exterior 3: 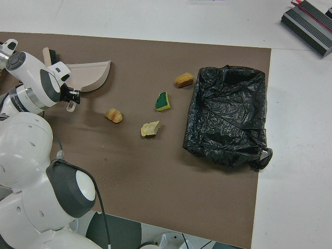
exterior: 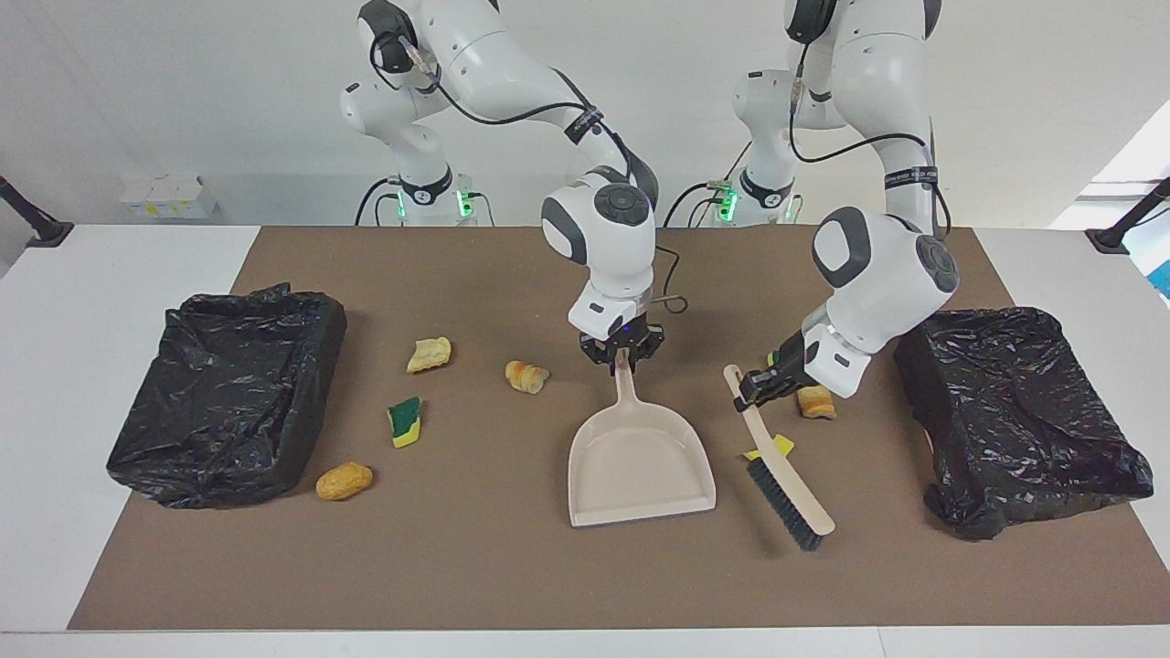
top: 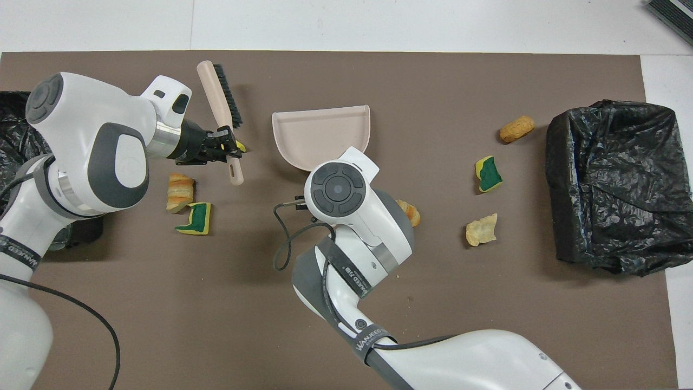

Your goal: Sweep and dump trash in bin

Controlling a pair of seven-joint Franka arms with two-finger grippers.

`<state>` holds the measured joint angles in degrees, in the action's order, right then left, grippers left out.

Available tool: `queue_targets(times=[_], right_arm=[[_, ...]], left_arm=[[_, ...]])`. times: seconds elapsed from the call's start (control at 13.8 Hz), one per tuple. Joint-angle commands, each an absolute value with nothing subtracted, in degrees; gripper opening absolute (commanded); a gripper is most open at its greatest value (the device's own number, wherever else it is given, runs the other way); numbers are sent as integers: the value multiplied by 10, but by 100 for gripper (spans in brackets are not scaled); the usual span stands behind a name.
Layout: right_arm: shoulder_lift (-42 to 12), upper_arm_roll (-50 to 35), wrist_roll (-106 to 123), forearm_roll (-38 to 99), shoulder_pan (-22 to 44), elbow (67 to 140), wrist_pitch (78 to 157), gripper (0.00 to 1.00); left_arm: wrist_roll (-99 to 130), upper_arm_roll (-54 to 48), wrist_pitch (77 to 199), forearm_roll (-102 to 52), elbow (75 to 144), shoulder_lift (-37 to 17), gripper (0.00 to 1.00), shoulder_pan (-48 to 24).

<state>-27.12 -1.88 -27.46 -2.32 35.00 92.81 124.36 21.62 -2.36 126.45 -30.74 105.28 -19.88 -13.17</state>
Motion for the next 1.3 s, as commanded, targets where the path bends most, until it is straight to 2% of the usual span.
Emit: queue_targets(times=[0.0, 0.29, 0.58, 0.87, 1.23], right_arm=[[-230, -20, -193, -24, 341, 934, 1191, 0], [-189, -20, -31, -17, 296, 935, 1095, 0], [-171, -20, 184, -4, 267, 935, 1026, 0], [-168, -19, 330, -18, 257, 940, 1019, 0], [-160, -20, 330, -67, 281, 944, 1020, 0]], left_arm=[[229, -16, 1219, -316, 1089, -160, 0, -129], [248, -13, 1147, -301, 1116, -116, 0, -129], [267, -13, 1064, -196, 1127, -94, 0, -129], [294, -14, 997, -137, 1123, -65, 0, -136], [286, -16, 942, -118, 1124, -15, 0, -150]])
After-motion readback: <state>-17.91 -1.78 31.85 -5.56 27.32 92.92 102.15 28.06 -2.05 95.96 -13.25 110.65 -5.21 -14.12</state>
